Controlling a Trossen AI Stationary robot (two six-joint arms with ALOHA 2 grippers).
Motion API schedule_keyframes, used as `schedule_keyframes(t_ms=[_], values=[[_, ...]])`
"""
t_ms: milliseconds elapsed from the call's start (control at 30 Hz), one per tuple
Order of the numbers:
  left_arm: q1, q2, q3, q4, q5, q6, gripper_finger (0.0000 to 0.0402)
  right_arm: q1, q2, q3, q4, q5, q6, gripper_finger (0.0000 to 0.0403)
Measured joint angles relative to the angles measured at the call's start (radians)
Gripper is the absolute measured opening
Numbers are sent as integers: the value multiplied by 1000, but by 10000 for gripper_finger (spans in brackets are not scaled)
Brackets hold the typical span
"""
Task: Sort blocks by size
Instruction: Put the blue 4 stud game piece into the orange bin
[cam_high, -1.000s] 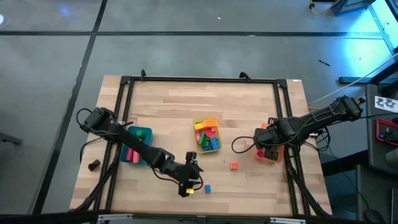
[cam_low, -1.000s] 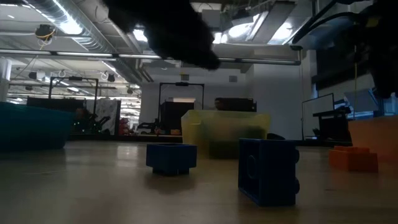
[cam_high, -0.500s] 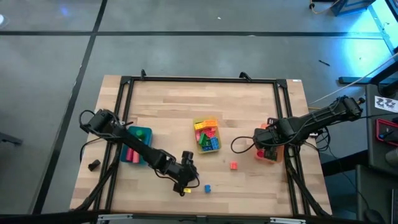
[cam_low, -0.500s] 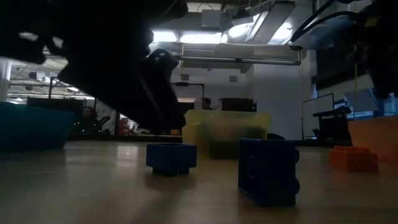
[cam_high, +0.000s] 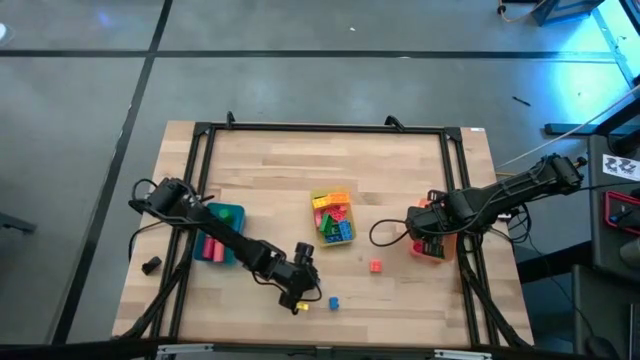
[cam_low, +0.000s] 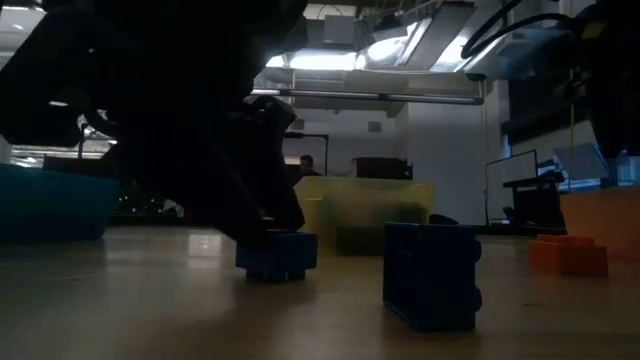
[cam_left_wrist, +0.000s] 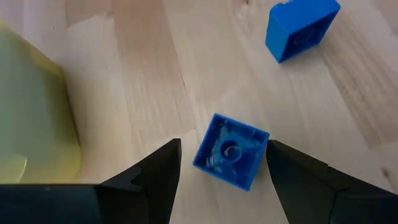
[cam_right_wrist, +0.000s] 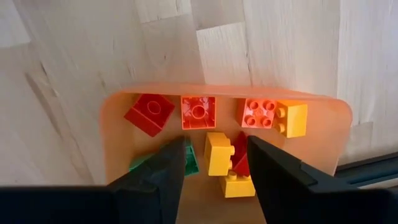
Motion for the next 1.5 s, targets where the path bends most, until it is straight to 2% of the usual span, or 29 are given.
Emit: schedule_keyframes(t_ms=[400,500,633,700,900,1000,1200,1500], values=[[13,41,0,39,48,-10,219,0,0,0,48,-13,0,172],[13,43,0,43,49,-33,198,0,0,0,93,-18,-5,172],[20,41,0,61,50,-120,146,0,0,0,237,-7,-43,172],[29,38,5,102,51,-187,123,1,0,0,343,0,-100,172],[80,2,12,255,55,-390,122,1,0,0,624,-33,-383,172],[114,-32,12,333,105,-456,122,1,0,0,728,-78,-527,172],[177,-90,12,486,226,-491,134,1,0,0,886,-105,-742,172],[237,-107,12,645,292,-493,138,1,2,0,1055,-105,-936,172]])
